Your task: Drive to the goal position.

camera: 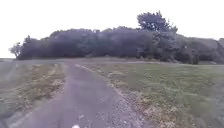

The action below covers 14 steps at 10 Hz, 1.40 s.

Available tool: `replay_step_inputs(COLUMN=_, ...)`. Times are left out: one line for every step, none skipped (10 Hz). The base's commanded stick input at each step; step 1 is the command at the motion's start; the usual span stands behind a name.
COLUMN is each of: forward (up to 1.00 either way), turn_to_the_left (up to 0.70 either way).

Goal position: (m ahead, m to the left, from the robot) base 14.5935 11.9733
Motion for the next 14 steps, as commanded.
replay_step_inputs(forward=0.60, turn_to_the_left=0.15)
replay_step_inputs(forward=0.60, turn_to_the_left=0.15)
replay_step_inputs(forward=0.60, turn_to_the_left=0.15)
replay_step_inputs(forward=0.60, turn_to_the_left=0.15)
replay_step_inputs(forward=0.60, turn_to_the_left=0.15)
replay_step_inputs(forward=0.60, turn_to_the_left=0.15)
replay_step_inputs(forward=0.60, turn_to_the_left=0.15)
replay_step_inputs(forward=0.60, turn_to_the_left=0.12)
replay_step_inputs(forward=0.60, turn_to_the_left=0.09)
replay_step_inputs(forward=0.60, turn_to_the_left=0.07)
replay_step_inputs(forward=0.60, turn_to_the_left=0.05)
replay_step_inputs(forward=0.60, turn_to_the_left=0.03)
replay_step_inputs(forward=0.60, turn_to_the_left=0.03)
replay_step_inputs(forward=0.60, turn_to_the_left=0.01)
